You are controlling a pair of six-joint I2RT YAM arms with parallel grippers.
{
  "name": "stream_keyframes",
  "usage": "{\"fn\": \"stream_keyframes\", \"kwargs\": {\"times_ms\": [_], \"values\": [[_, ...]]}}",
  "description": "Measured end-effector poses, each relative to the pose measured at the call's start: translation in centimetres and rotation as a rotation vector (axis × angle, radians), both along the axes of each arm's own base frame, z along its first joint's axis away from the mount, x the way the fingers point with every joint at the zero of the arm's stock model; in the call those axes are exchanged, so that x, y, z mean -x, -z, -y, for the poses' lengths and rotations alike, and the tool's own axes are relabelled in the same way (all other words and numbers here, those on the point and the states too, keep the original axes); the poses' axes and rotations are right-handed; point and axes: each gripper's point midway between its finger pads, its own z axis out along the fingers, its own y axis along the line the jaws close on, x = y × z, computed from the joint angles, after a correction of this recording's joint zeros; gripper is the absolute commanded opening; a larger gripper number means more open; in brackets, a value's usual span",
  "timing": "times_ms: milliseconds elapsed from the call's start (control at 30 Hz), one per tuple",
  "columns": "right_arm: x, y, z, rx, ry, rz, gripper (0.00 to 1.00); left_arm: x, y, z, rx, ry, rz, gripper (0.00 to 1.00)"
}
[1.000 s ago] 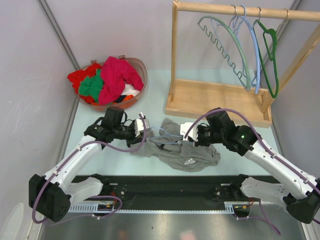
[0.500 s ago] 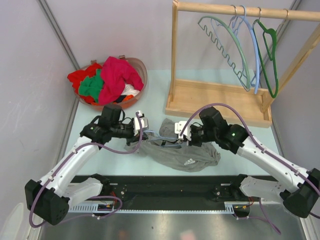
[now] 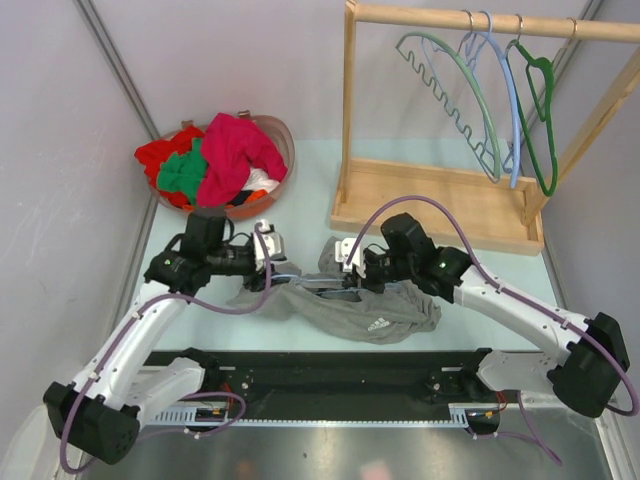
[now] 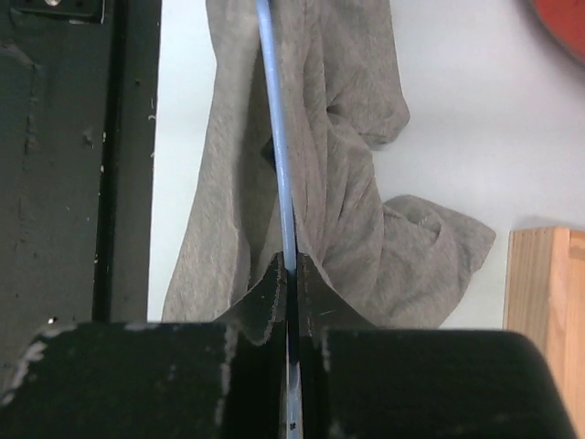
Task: Place the t-shirt on the hanger
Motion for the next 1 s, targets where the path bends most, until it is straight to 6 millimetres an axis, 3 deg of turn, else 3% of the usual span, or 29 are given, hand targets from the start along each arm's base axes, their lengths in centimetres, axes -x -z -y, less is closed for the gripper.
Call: {"fn": "stream_keyframes", "kwargs": {"times_ms": [133, 200, 367, 567, 700, 800, 833, 900, 933, 1000], "values": [[-0.1, -0.5, -0.4, -0.027, 0.001, 0.003, 0.00, -1.2, 0.7, -2.6, -0.013, -0.068, -0.032, 0.66], [-0.4, -0.8, -0.6, -0.042, 0.018, 0.006, 0.00, -0.8, 1.3, -3.2, -0.030, -0.054, -0.052, 0.69], [-1.0, -1.7, -0.7, -0.074, 0.039, 0.025, 0.00, 1.3, 2.1, -3.3, -0.048, 0.034, -0.074, 0.70], [-0.6, -2.2, -1.1, -0.093, 0.026, 0.033, 0.00, 0.9, 1.9, -2.9, -0.022, 0.036, -0.025, 0.62], [-0.1, -2.5, -1.4, -0.101, 0.009, 0.039, 0.00, 0.7, 1.8, -1.6, -0.001, 0.070, 0.009, 0.42], [0.0, -2.5, -1.3, -0.099, 0.008, 0.037, 0.00, 0.7, 1.7, -0.5, 0.017, 0.094, 0.031, 0.11], [0.1, -2.4, -1.2, -0.096, 0.008, 0.035, 0.03, 0.6, 1.8, -0.3, 0.022, 0.097, 0.039, 0.06], [0.3, -2.3, -1.1, -0.092, 0.009, 0.028, 0.24, 0.6, 1.9, -0.2, 0.024, 0.097, 0.049, 0.00], [0.3, -2.3, -1.0, -0.092, 0.013, 0.022, 0.50, 0.6, 1.8, -0.2, 0.024, 0.096, 0.059, 0.00], [0.5, -2.5, -0.8, -0.096, 0.027, 0.004, 0.79, 0.5, 1.9, -0.3, 0.017, 0.094, 0.074, 0.00]]}}
